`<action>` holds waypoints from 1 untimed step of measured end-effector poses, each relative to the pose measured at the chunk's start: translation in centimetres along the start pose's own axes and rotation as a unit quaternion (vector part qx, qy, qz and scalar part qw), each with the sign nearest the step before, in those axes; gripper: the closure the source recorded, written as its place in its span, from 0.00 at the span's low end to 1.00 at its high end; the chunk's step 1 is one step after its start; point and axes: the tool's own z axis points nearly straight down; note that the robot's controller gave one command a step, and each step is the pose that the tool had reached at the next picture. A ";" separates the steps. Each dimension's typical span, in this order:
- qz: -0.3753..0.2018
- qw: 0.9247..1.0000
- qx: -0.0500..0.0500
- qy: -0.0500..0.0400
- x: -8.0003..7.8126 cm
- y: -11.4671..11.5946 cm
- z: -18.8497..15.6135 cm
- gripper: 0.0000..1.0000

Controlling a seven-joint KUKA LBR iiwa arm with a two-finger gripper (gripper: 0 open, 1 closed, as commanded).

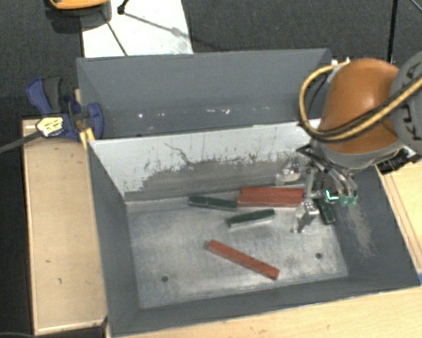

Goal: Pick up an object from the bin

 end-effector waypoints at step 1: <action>-0.075 0.997 0.000 0.003 -0.1 -0.9 -3.5 0.00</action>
Offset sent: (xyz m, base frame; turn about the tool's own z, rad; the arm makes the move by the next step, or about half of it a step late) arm 0.0087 0.0437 -0.0881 -0.0787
